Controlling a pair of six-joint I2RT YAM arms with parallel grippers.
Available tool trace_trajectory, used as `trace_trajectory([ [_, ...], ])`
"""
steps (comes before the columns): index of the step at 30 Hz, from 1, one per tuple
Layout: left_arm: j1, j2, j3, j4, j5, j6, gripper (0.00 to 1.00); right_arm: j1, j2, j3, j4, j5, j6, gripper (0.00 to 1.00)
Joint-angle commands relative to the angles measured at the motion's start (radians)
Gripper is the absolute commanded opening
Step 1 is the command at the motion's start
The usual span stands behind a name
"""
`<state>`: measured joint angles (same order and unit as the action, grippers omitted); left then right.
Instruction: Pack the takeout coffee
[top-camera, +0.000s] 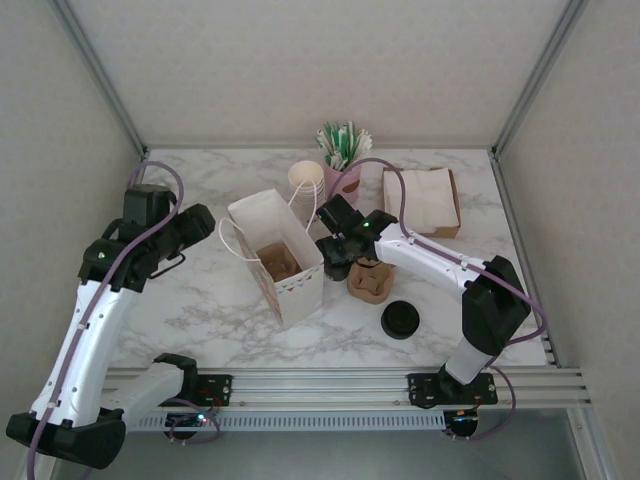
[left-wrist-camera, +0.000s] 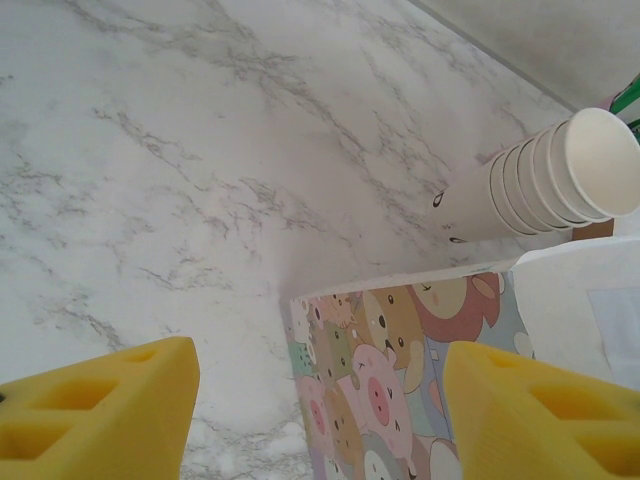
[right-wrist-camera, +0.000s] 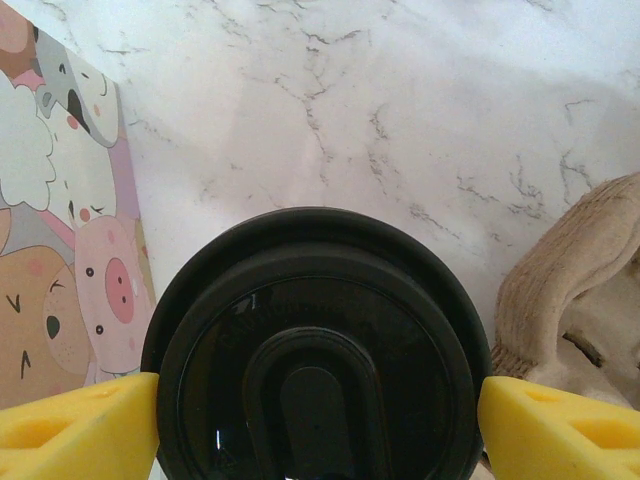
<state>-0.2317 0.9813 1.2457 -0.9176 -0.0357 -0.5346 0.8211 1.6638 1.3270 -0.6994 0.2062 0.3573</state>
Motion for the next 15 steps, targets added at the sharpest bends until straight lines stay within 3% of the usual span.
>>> trace_trajectory([
  [1,0.009,-0.015,-0.012,-0.01,0.004,-0.014,0.66,-0.008,0.02,0.014,-0.015,0.018,-0.012,0.82],
  [11,0.009,-0.019,-0.021,-0.006,0.016,-0.022,0.66,-0.008,0.035,0.01,-0.018,0.02,-0.015,0.81],
  [15,0.009,-0.022,-0.023,-0.004,0.014,-0.023,0.66,-0.008,0.036,0.014,-0.024,0.018,-0.017,0.74],
])
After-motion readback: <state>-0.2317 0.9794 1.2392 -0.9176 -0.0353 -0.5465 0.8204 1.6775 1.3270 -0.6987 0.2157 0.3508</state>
